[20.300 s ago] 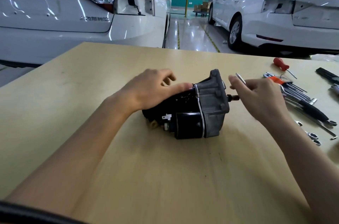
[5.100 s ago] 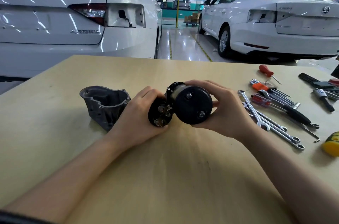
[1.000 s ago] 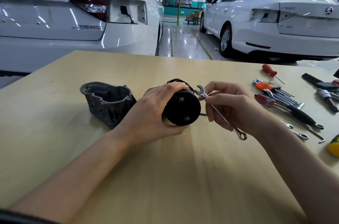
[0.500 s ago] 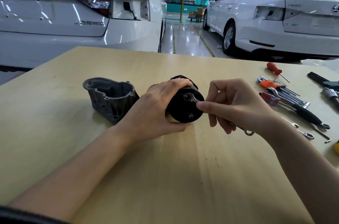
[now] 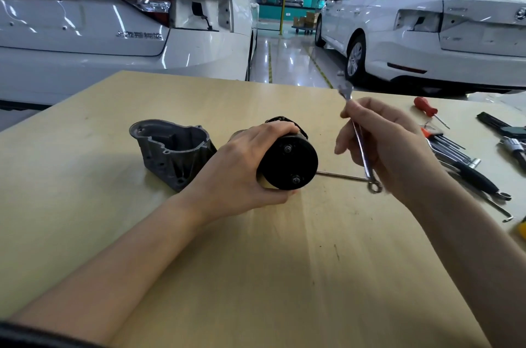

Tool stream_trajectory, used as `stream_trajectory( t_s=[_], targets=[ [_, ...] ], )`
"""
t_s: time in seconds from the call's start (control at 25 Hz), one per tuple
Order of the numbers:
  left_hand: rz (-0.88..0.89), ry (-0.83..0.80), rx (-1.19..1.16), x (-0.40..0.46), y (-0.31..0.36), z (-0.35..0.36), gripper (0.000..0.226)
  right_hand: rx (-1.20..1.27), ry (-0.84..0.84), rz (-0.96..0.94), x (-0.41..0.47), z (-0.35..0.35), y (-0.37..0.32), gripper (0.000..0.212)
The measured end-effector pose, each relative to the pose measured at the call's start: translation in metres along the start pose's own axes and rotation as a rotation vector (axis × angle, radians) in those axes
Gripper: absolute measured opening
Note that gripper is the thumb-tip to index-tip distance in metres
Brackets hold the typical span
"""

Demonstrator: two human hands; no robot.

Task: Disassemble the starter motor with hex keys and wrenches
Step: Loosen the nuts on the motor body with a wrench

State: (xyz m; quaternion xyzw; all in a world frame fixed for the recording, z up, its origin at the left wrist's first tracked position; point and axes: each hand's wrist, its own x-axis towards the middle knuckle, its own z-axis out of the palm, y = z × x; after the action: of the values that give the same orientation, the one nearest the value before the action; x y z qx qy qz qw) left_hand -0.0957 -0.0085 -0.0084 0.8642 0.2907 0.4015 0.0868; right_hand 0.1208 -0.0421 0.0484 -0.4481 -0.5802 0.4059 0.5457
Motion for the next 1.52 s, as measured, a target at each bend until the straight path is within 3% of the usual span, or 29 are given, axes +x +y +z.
stream_trajectory(
  t_s=[0.16,0.28,0.52,0.8,1.08,1.32,1.44,1.52],
  targets=[
    [0.015,0.003,0.01,0.0,0.001,0.0,0.073,0.256,-0.018,-0.079,-0.001,0.011,0.003,0.016],
    [0.004,-0.008,-0.002,0.0,0.002,-0.001,0.072,0.319,-0.046,-0.176,-0.004,0.019,0.002,0.014],
    [-0.004,-0.009,-0.018,0.001,0.002,-0.001,0.072,0.217,0.038,-0.301,-0.009,0.025,-0.001,0.013],
    [-0.022,0.007,-0.05,0.001,0.001,-0.001,0.073,0.128,0.014,-0.444,-0.012,0.027,-0.002,0.01],
    [-0.01,0.052,-0.061,0.004,0.001,-0.003,0.075,0.113,0.118,-0.312,-0.007,0.015,-0.001,0.017],
    [-0.06,0.154,-0.134,0.005,-0.003,-0.008,0.075,0.3,-0.068,-0.192,0.001,-0.004,-0.004,0.025],
    [-0.073,0.156,-0.133,0.005,-0.004,-0.008,0.076,0.393,0.0,-0.078,0.008,-0.015,-0.001,0.028],
    [-0.054,0.142,-0.119,0.003,-0.003,-0.005,0.077,0.281,0.08,0.041,0.014,-0.027,0.009,0.024]
  ],
)
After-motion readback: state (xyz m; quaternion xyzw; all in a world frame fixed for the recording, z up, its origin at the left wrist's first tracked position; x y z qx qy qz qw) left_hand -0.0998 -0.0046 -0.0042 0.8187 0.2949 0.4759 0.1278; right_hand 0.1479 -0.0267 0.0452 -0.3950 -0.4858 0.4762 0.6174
